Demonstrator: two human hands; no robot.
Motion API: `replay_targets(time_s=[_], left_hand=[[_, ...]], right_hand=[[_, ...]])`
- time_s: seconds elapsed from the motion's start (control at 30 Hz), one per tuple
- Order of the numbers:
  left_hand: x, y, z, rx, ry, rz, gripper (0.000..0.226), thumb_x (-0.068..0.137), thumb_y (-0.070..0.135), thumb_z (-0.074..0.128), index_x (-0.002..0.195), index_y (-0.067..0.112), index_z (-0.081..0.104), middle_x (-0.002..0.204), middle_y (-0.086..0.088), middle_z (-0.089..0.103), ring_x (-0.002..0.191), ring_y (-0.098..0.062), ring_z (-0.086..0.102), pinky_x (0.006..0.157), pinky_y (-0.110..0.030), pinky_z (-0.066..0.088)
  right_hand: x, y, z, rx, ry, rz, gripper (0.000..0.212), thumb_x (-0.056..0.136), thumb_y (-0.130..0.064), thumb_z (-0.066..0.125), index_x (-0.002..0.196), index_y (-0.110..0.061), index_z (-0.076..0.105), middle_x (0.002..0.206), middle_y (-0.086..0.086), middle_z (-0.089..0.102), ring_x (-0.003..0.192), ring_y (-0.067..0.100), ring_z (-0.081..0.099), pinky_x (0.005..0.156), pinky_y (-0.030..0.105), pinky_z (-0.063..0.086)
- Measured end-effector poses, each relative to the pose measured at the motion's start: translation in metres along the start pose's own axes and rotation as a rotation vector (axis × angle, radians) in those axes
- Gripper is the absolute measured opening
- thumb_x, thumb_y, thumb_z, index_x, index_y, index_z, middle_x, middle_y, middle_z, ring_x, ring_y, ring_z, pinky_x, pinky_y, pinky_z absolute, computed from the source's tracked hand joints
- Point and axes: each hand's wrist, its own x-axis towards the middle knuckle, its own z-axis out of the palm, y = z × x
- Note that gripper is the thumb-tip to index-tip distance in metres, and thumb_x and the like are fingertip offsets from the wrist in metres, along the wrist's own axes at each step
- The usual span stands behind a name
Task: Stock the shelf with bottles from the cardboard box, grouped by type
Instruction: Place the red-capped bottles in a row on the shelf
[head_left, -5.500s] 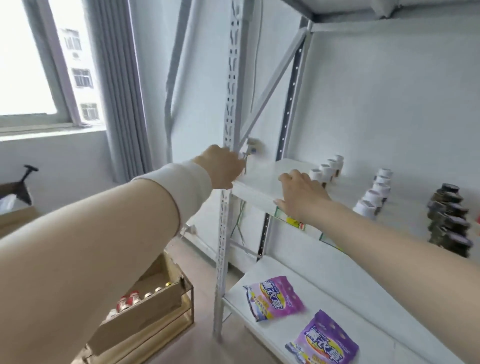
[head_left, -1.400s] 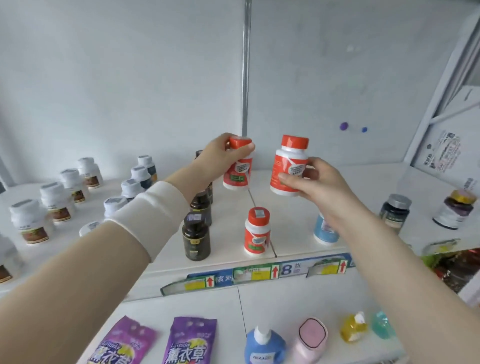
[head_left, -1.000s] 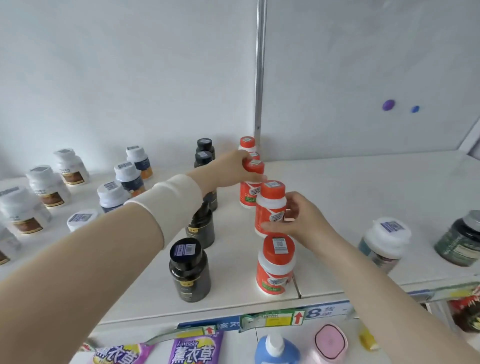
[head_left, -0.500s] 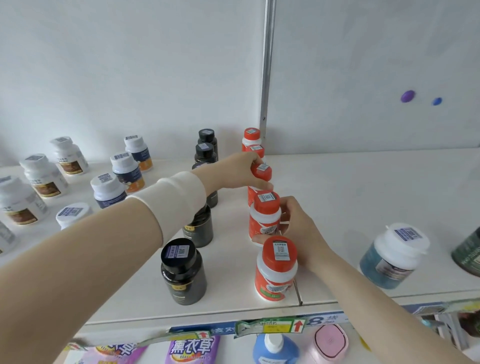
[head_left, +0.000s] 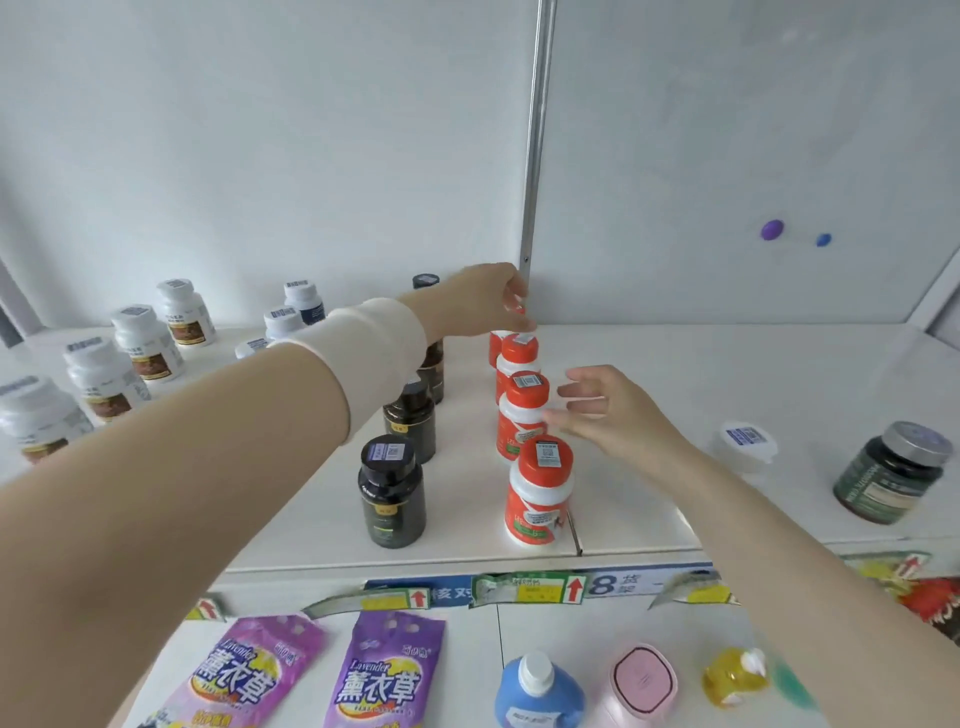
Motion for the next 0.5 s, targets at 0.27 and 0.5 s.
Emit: replay_targets(time_s=[0.27,0.5], left_hand=[[-0.130,0.035,-0.049,0.694,0.190,-0.035,0.042,0.091,0.033,0.051,0.128,0.015,0.045,0.122,-0.006,0.057,0.108,-0.027,0.055,0.079,-0.032,0.039],[-0.262,0.019,-0.064,1.082,0.156,-0.145,0.034,0.093,0.029,0.047,0.122,0.012,0.046,0.118,-0.007,0.057,0.109,-0.026,0.053,0.076,-0.031,0.033]], right_hand=[[-0.068,-0.078,-0.014,-0.364,0.123,-0.188,0.051,0.087,-0.032,0.060,0.130,-0.010,0.044,0.133,0.006,0.052,0.117,0.021,0.051,0.087,0.027,0.038],[-0.148,-0.127,0.067,-0.793,0.050,-0.459,0.042,0.090,-0.029,0.052,0.127,-0.010,0.046,0.125,0.013,0.053,0.114,0.031,0.051,0.087,0.038,0.044]])
